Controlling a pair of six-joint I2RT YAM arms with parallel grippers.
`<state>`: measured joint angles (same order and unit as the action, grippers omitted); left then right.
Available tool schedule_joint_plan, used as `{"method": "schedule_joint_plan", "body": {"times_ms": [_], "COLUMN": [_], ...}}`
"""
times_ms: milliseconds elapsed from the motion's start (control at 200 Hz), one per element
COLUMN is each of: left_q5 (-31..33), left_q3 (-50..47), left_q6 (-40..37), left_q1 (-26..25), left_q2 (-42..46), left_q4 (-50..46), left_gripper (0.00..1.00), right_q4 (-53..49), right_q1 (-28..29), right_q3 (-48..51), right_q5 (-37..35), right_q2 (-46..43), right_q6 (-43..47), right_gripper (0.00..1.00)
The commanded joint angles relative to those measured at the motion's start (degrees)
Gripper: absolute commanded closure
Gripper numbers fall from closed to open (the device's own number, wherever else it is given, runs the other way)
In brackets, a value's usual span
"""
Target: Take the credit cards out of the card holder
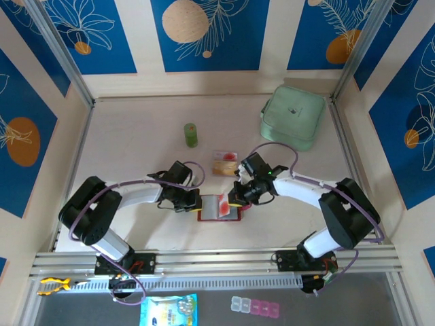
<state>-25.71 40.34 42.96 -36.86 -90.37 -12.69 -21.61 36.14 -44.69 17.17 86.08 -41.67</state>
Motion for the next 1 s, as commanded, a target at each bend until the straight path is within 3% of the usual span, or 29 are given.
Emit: {"method": "schedule_joint_plan", "body": {"times_ms": [0, 235, 625, 805, 995], "left_q5": [2.7, 2.3, 3.1, 4.0, 4.1], "left_q3": [-1.8, -2.0, -1.7, -1.6, -1.6], "left_q6": [-0.9, -0.6, -1.9, -2.9, -3.5], "left_q1": [0.6, 0.6, 0.9, 1.5, 2.0], "left_q2": [0.2, 0.4, 0.1, 0.9, 1.7], "left_q4": [-4.7, -3.9, -4.8, -6.4, -7.3], "left_gripper": [1.0, 1.0, 1.0, 1.0, 1.0], "right_q4": [-5.1, -4.9, -3.1, -7.9, -14.2], "right_q1": [1.3, 3.6, 4.3, 1.5, -4.1], "right_q3": [-2.6, -4.8, -2.6, -4.2, -8.5], "right_q5": [-1.5, -4.3, -7.3, -7.1, -5.0], "right_q2": [2.2, 3.9, -0.1, -4.2, -6.8], "right_q6": [1.6, -1.7, -5.1, 1.8, 17.1], "right_gripper": [1.0, 0.88, 0.94, 0.95, 0.96]}}
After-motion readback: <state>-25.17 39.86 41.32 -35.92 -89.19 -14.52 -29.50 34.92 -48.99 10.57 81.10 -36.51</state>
